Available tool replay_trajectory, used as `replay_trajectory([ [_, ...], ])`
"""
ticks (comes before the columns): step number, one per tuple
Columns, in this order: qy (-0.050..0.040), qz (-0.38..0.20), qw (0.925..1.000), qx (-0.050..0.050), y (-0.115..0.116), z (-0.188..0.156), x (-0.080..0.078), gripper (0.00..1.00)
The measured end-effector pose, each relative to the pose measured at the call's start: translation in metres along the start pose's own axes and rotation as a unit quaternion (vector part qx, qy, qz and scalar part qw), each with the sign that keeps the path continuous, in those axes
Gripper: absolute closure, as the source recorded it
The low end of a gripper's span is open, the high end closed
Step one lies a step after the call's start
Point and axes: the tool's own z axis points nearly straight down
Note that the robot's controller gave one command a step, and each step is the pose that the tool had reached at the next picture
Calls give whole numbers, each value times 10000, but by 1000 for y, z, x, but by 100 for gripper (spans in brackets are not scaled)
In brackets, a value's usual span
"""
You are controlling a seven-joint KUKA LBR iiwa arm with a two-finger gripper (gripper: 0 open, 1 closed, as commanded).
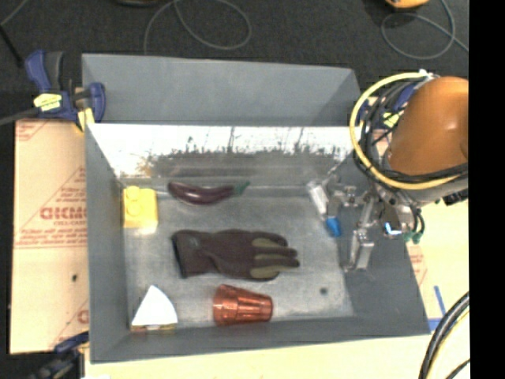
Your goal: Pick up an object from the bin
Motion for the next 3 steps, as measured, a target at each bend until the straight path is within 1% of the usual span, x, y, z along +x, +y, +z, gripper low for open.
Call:
replay_trajectory([
  [1, -40, -15, 10000, 7, 0, -4, -1, 0],
  [2, -69, -318, 9995, 16, 23, 35, -24, 0],
  [3, -62, -421, 9991, 7, 44, 96, -10, 0],
])
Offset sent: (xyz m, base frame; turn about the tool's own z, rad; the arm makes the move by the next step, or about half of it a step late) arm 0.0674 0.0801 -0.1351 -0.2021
